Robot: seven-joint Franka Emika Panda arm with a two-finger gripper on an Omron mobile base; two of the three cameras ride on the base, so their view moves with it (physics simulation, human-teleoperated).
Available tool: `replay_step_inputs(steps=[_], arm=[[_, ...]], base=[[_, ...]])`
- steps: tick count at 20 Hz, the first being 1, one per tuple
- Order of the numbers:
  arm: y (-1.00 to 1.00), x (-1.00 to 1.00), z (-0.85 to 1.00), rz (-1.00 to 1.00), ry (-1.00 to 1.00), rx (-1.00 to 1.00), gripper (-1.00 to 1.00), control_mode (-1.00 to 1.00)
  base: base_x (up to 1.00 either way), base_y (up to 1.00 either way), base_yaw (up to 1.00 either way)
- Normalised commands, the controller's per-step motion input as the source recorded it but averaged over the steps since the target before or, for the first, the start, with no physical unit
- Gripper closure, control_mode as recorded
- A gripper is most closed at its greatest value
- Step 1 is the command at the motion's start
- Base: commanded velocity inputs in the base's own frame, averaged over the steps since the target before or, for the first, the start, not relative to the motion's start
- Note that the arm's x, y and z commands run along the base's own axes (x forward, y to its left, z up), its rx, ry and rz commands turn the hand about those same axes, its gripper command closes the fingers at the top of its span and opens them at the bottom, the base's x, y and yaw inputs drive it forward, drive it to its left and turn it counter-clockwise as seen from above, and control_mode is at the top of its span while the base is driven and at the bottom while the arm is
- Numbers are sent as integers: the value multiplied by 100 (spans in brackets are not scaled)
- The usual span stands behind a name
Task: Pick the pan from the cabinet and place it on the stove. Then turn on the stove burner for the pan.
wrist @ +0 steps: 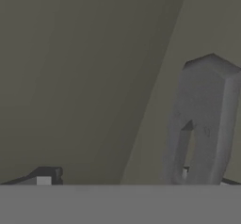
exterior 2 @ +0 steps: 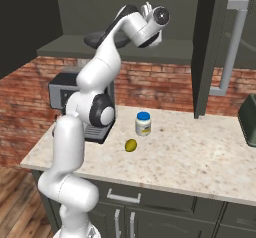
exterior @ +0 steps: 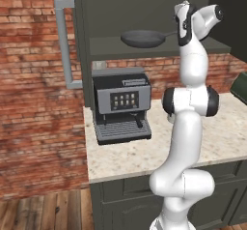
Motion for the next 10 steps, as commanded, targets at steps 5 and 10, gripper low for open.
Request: replay_step_inputs(steps=[5, 10], arm=[[11, 12, -13, 1, -1, 0, -100, -100], [12, 7, -18, 0, 0, 0, 100, -100]], base=[[0, 0, 0], [0, 0, 0]])
